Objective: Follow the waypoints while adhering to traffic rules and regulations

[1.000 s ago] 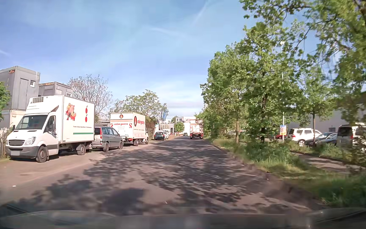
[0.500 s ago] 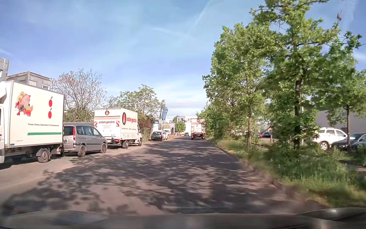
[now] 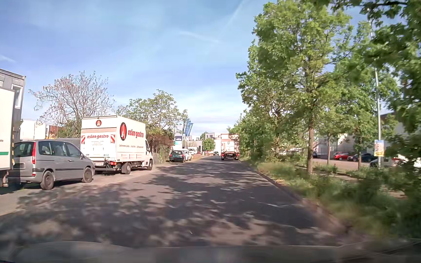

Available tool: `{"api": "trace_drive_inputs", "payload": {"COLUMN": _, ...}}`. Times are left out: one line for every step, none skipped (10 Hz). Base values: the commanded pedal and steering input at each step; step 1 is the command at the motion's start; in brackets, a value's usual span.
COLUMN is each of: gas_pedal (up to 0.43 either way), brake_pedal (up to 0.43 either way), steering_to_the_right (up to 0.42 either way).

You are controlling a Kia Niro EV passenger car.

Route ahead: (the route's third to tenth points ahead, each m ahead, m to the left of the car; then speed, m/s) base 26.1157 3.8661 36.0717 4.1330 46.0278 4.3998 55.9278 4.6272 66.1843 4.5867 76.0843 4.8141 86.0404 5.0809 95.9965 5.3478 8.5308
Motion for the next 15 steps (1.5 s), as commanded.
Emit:
{"api": "trace_drive_inputs", "payload": {"gas_pedal": 0.0, "brake_pedal": 0.0, "steering_to_the_right": -0.007}}
{"api": "trace_drive_inputs", "payload": {"gas_pedal": 0.0, "brake_pedal": 0.0, "steering_to_the_right": -0.007}}
{"api": "trace_drive_inputs", "payload": {"gas_pedal": 0.0, "brake_pedal": 0.0, "steering_to_the_right": -0.007}}
{"api": "trace_drive_inputs", "payload": {"gas_pedal": 0.039, "brake_pedal": 0.0, "steering_to_the_right": -0.007}}
{"api": "trace_drive_inputs", "payload": {"gas_pedal": 0.067, "brake_pedal": 0.0, "steering_to_the_right": -0.007}}
{"api": "trace_drive_inputs", "payload": {"gas_pedal": 0.11, "brake_pedal": 0.0, "steering_to_the_right": -0.007}}
{"api": "trace_drive_inputs", "payload": {"gas_pedal": 0.15, "brake_pedal": 0.0, "steering_to_the_right": -0.007}}
{"api": "trace_drive_inputs", "payload": {"gas_pedal": 0.189, "brake_pedal": 0.0, "steering_to_the_right": -0.007}}
{"api": "trace_drive_inputs", "payload": {"gas_pedal": 0.197, "brake_pedal": 0.0, "steering_to_the_right": -0.007}}
{"api": "trace_drive_inputs", "payload": {"gas_pedal": 0.197, "brake_pedal": 0.0, "steering_to_the_right": -0.007}}
{"api": "trace_drive_inputs", "payload": {"gas_pedal": 0.197, "brake_pedal": 0.0, "steering_to_the_right": -0.009}}
{"api": "trace_drive_inputs", "payload": {"gas_pedal": 0.209, "brake_pedal": 0.0, "steering_to_the_right": -0.012}}
{"api": "trace_drive_inputs", "payload": {"gas_pedal": 0.209, "brake_pedal": 0.0, "steering_to_the_right": -0.016}}
{"api": "trace_drive_inputs", "payload": {"gas_pedal": 0.209, "brake_pedal": 0.0, "steering_to_the_right": -0.019}}
{"api": "trace_drive_inputs", "payload": {"gas_pedal": 0.209, "brake_pedal": 0.0, "steering_to_the_right": -0.024}}
